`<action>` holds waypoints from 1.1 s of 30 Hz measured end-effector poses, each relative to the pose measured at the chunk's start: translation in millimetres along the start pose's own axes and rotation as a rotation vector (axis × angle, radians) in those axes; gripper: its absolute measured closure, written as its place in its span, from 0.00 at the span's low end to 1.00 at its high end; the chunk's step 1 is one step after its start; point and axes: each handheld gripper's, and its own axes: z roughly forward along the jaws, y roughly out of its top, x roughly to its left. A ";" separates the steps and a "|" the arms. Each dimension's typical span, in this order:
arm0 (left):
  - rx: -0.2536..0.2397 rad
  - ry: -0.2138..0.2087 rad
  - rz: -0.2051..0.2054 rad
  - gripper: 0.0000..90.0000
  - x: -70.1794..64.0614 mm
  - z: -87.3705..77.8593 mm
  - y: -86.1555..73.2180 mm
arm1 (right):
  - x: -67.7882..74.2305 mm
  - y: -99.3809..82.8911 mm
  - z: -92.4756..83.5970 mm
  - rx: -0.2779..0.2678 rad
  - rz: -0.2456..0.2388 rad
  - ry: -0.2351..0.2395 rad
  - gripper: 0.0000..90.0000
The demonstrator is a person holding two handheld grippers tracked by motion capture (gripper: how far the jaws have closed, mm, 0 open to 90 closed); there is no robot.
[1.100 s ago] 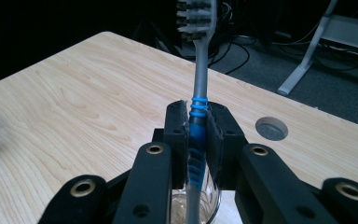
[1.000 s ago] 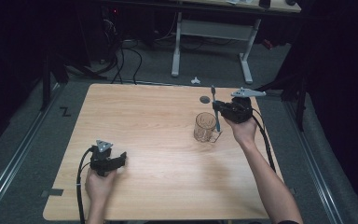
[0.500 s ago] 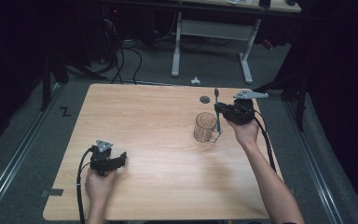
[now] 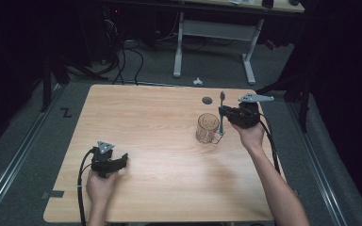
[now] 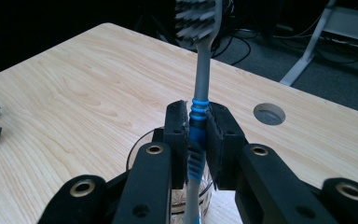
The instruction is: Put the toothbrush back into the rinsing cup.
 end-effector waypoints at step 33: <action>0.000 0.000 0.000 0.32 0.0 0.0 0.0 | 0.7 -11.3 -8.3 0.014 -0.002 -0.004 0.88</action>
